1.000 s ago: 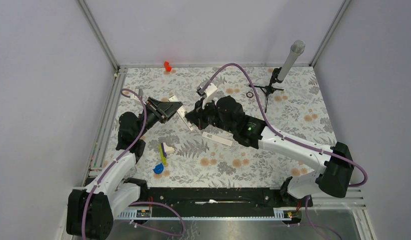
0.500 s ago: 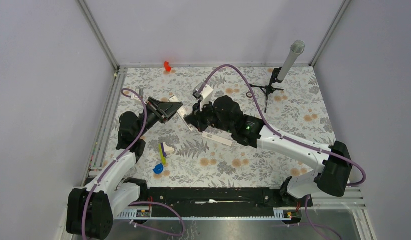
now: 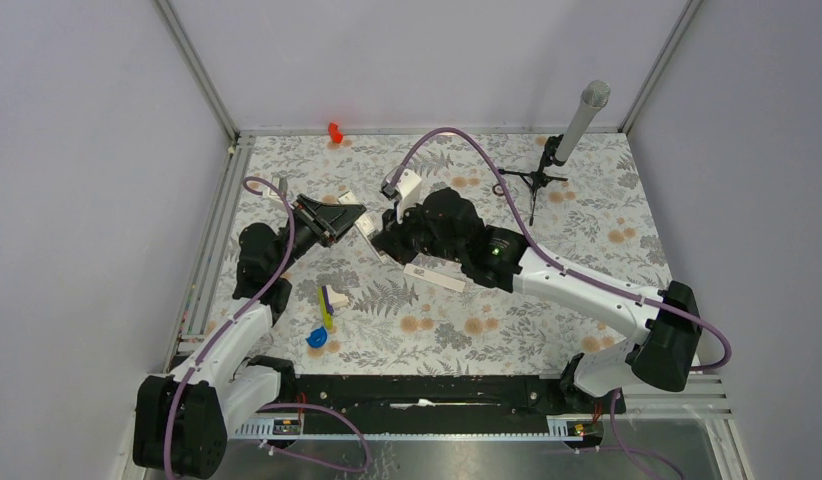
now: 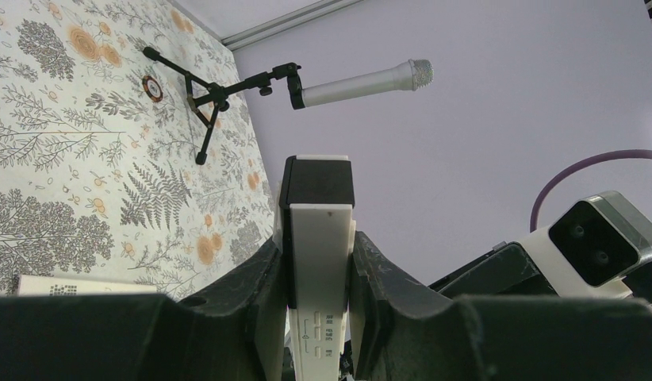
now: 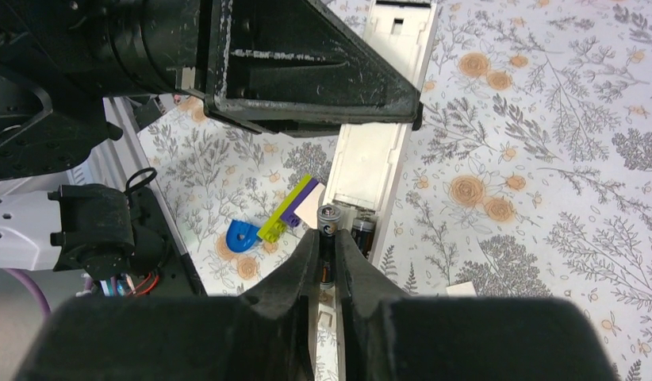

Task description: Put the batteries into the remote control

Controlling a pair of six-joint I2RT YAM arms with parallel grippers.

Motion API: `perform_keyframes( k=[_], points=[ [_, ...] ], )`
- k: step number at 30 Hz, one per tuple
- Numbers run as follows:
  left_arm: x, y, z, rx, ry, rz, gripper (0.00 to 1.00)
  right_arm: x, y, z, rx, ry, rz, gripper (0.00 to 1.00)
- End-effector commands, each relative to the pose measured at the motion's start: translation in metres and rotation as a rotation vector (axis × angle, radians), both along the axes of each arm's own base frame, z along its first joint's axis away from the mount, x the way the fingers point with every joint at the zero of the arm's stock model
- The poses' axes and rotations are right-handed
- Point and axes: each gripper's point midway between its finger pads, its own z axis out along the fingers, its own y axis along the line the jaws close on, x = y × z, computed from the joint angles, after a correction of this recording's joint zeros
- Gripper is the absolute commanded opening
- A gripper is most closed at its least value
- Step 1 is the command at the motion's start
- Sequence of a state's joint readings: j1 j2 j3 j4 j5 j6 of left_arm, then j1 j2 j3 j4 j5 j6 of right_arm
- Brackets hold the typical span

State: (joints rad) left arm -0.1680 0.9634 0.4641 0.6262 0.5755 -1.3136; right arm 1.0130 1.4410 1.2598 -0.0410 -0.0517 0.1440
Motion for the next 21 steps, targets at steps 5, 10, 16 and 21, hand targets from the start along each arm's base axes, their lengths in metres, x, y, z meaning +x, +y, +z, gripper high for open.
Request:
perform_keyframes(
  k=[5,10,16,21],
  points=[
    [-0.006,-0.001,0.026,-0.019,-0.107,-0.017,0.0,-0.001,0.001,0.01,-0.017,0.005,-0.001,0.25],
    [-0.005,0.0,0.023,-0.012,-0.104,-0.015,0.0,0.0,0.001,0.025,0.011,0.008,-0.015,0.37],
    [-0.004,0.0,0.023,-0.004,-0.111,-0.009,0.0,-0.004,0.0,0.047,0.075,0.025,-0.026,0.51],
    [-0.002,0.001,0.022,0.01,-0.118,0.001,0.0,0.002,-0.005,0.062,0.127,0.18,-0.165,0.65]
  ],
)
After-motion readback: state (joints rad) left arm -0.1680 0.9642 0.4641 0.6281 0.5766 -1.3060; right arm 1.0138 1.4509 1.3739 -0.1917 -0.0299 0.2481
